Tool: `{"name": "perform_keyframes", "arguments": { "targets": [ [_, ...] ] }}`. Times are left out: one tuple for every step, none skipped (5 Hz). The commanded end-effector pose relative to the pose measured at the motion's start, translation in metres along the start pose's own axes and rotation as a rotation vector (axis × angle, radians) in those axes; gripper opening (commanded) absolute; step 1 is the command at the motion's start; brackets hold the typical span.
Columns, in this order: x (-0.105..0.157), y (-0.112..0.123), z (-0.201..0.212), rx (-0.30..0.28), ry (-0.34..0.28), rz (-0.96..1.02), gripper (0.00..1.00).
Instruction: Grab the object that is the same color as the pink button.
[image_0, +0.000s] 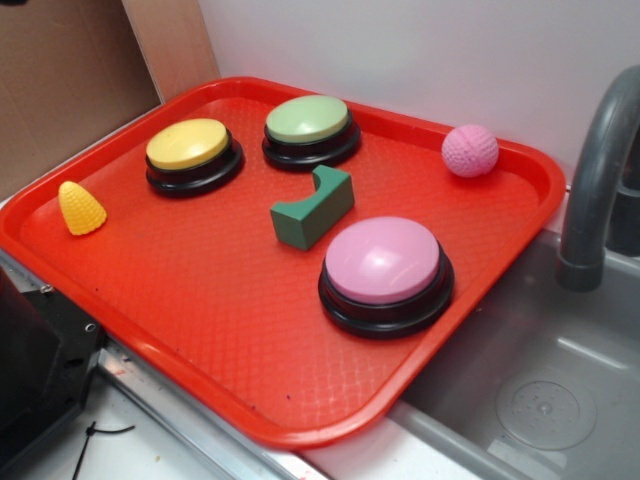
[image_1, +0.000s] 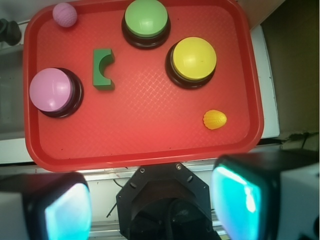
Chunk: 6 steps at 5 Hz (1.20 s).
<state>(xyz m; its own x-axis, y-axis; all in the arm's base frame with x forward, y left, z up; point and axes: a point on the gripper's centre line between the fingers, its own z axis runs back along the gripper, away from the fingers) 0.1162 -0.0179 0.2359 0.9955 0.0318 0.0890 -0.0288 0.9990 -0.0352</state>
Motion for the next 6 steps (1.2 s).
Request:
{"name": "perform_keyframes", "arguments": {
  "targets": [
    [0.000,0.000,0.000,0.000,0.000,0.000,1.00],
    [0.013,-0.009,-0.013,-0.001,-0.048,0.045,1.00],
    [0.031,-0.015,-0.027,0.005,-0.084,0.094,1.00],
    [0.056,-0.025,-0.052,0.060,-0.105,0.100,1.00],
    [0.083,-0.035,-0.074,0.084,-0.121,0.099,1.00],
    [0.108,-0.048,-0.093,0.078,-0.167,0.085,1.00]
  ]
}}
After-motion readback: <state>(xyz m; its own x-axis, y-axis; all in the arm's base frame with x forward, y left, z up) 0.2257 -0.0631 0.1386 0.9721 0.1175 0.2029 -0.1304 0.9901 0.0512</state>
